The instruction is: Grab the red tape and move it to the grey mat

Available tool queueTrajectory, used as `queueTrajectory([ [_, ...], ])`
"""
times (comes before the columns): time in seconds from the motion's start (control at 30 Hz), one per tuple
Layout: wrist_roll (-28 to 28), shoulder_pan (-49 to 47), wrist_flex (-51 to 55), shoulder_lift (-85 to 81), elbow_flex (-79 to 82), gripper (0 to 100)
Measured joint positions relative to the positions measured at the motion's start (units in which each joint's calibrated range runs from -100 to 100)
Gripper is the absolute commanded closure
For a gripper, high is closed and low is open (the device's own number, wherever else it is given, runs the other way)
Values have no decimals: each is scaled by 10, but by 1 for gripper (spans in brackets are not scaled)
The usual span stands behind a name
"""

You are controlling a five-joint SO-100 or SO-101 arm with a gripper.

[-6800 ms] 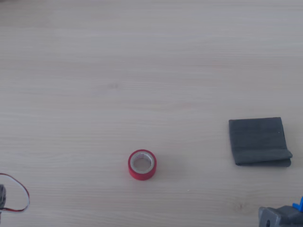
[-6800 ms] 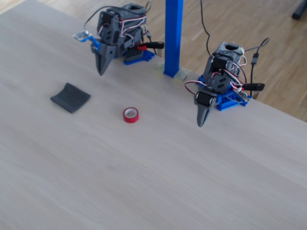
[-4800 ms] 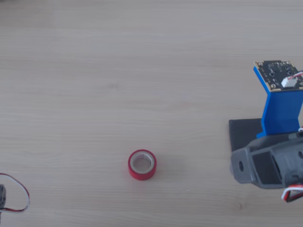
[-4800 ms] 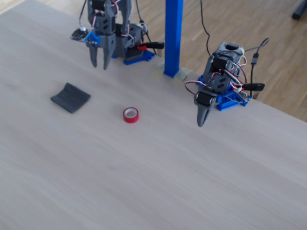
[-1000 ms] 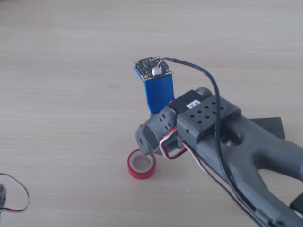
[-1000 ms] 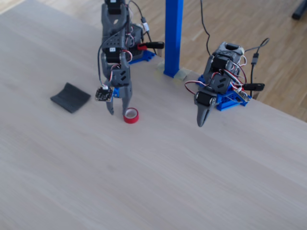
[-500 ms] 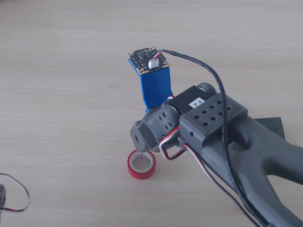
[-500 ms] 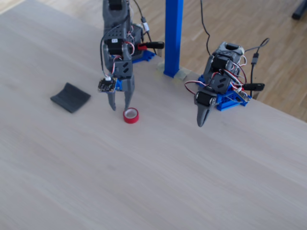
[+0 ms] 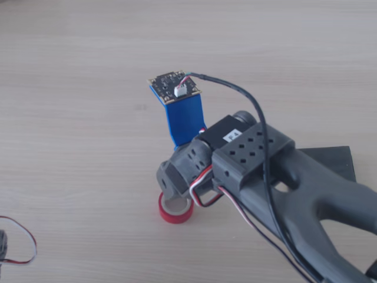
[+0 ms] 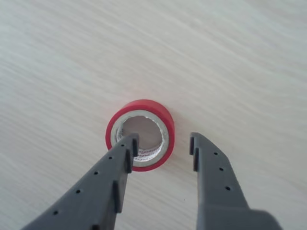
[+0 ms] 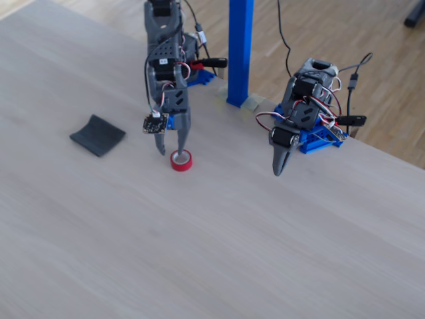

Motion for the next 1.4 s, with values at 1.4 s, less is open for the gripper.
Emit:
queueTrajectory([
  [1.4, 0, 31, -3, 121, -86, 98],
])
